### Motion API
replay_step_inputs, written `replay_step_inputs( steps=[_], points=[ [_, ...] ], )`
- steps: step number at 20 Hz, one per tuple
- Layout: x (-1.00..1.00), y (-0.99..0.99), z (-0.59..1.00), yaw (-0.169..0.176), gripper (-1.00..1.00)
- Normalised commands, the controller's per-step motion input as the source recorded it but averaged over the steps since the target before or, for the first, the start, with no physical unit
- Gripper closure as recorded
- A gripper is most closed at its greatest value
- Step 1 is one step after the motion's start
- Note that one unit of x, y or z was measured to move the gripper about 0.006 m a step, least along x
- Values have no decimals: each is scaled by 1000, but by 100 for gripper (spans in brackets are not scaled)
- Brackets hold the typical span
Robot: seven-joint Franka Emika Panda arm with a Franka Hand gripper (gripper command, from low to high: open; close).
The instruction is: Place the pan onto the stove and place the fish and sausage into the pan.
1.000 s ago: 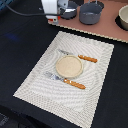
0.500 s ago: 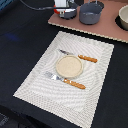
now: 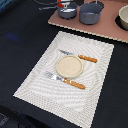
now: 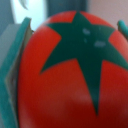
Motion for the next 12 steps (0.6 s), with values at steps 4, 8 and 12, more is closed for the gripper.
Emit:
replay_step_inputs(
  steps=[4, 8, 12],
  points=[
    [150, 653, -26, 0, 100],
    [102, 439, 56, 2, -100],
    [91, 349, 359, 1, -100]
  ],
)
